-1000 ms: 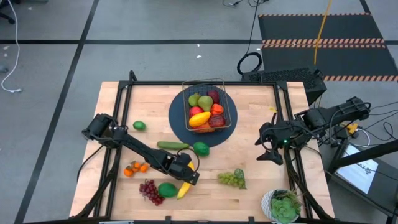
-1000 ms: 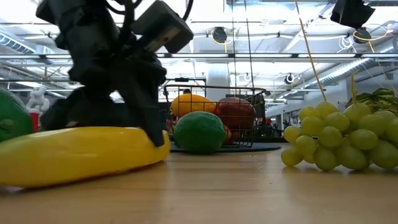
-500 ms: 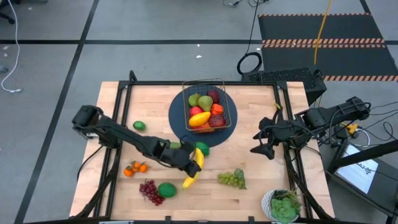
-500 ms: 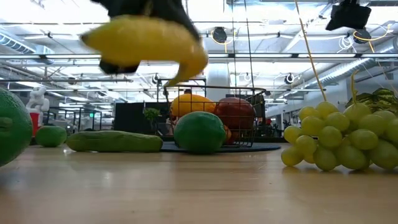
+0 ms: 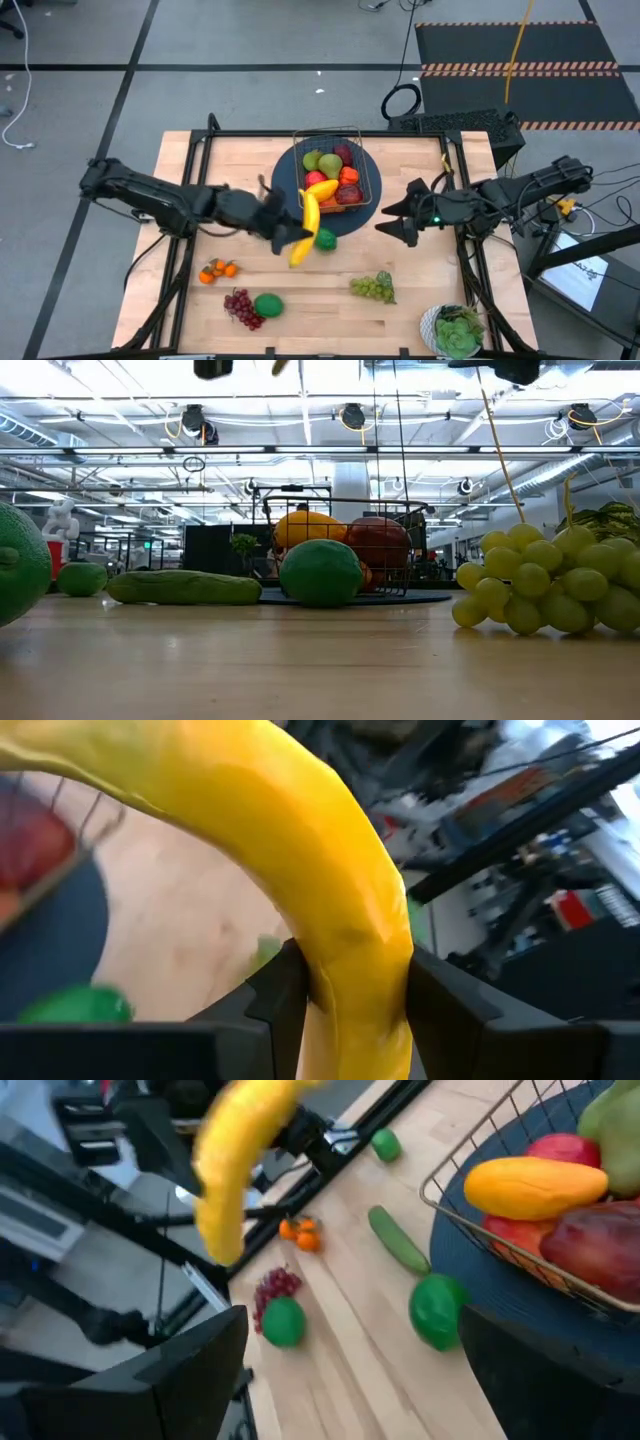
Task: Build produce basket
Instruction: Put the yellow banana into the gold wire basket
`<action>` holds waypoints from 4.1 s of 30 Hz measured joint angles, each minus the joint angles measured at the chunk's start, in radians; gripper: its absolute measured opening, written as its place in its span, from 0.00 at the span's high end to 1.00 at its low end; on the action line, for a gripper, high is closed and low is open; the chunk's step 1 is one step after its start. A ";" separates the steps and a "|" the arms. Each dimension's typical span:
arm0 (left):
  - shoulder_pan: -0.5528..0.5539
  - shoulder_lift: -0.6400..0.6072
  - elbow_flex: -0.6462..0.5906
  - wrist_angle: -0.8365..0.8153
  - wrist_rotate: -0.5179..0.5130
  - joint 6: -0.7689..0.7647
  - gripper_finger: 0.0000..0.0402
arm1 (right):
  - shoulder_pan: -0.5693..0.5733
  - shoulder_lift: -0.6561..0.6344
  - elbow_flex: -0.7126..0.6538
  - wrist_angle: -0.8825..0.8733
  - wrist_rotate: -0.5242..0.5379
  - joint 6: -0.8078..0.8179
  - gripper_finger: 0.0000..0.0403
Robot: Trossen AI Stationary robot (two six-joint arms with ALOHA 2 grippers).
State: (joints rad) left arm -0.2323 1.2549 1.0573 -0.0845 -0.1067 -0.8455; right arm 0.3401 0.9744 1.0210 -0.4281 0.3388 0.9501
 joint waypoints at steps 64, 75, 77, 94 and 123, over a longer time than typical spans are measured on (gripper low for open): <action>0.068 -0.285 0.001 0.092 -0.196 0.938 0.63 | -0.117 0.165 0.000 0.624 -0.002 -0.255 0.11; 0.067 -0.199 0.001 0.206 -0.201 0.438 0.63 | -0.117 0.165 0.000 0.648 0.000 -0.292 0.11; 0.067 -0.176 0.001 0.228 -0.201 0.348 0.63 | -0.117 0.172 0.000 0.658 0.001 -0.305 0.11; 0.003 0.049 0.000 0.616 -0.149 0.180 0.63 | -0.030 0.302 0.000 0.929 0.047 -0.302 0.11; 0.003 0.133 0.001 0.680 -0.171 0.393 0.63 | -0.043 0.369 0.000 0.931 -0.004 -0.282 0.48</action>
State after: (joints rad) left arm -0.2293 1.3884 1.0580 0.5955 -0.2777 -0.4522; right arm 0.2971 1.3434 1.0214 0.5030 0.3351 0.6682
